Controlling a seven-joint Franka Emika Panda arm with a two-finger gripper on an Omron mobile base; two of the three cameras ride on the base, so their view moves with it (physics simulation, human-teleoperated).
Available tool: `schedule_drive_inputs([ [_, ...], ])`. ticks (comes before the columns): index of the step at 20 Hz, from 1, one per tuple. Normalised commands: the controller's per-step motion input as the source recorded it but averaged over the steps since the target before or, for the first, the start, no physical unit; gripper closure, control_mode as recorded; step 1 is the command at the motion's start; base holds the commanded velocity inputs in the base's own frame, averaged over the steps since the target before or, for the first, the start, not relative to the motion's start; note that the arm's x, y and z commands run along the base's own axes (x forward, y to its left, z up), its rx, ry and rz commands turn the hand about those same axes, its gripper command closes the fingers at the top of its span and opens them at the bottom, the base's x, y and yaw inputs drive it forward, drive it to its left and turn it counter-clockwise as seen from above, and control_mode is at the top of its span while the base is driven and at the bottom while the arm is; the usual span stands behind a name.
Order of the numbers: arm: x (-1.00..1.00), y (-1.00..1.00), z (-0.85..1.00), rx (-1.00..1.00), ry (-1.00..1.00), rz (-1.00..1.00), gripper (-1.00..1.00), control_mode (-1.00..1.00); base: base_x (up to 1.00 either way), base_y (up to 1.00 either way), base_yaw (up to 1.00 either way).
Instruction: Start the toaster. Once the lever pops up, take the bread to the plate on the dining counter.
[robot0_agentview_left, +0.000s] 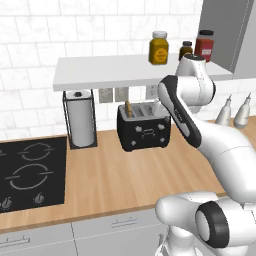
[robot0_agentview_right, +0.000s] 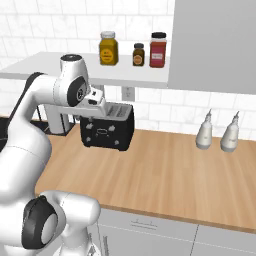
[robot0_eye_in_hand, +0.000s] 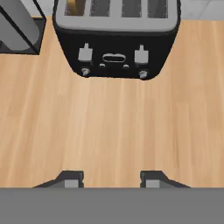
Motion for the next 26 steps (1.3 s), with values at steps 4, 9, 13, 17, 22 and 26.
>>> schedule_drive_inputs([
  [4, -0.06, 0.02, -0.11, -0.01, 0.00, 0.00, -1.00, -1.00, 0.00, 0.00, 0.00],
  [9, -0.14, 0.20, -0.21, -0.03, 0.01, 0.00, -1.00, -1.00, 0.00, 0.00, 0.00],
  [13, 0.00, 0.18, -0.06, 0.00, -0.04, 0.00, 1.00, -1.00, 0.00, 0.00, 0.00],
  [17, 0.11, 0.69, 0.01, -0.02, -0.21, 0.00, 1.00, -1.00, 0.00, 0.00, 0.00],
  [22, 0.22, 0.22, 0.00, 0.00, -0.23, 0.00, 1.00, -1.00, 0.00, 0.00, 0.00],
  [26, 0.16, 0.09, -0.04, 0.00, -0.08, 0.00, 1.00, -1.00, 0.00, 0.00, 0.00],
])
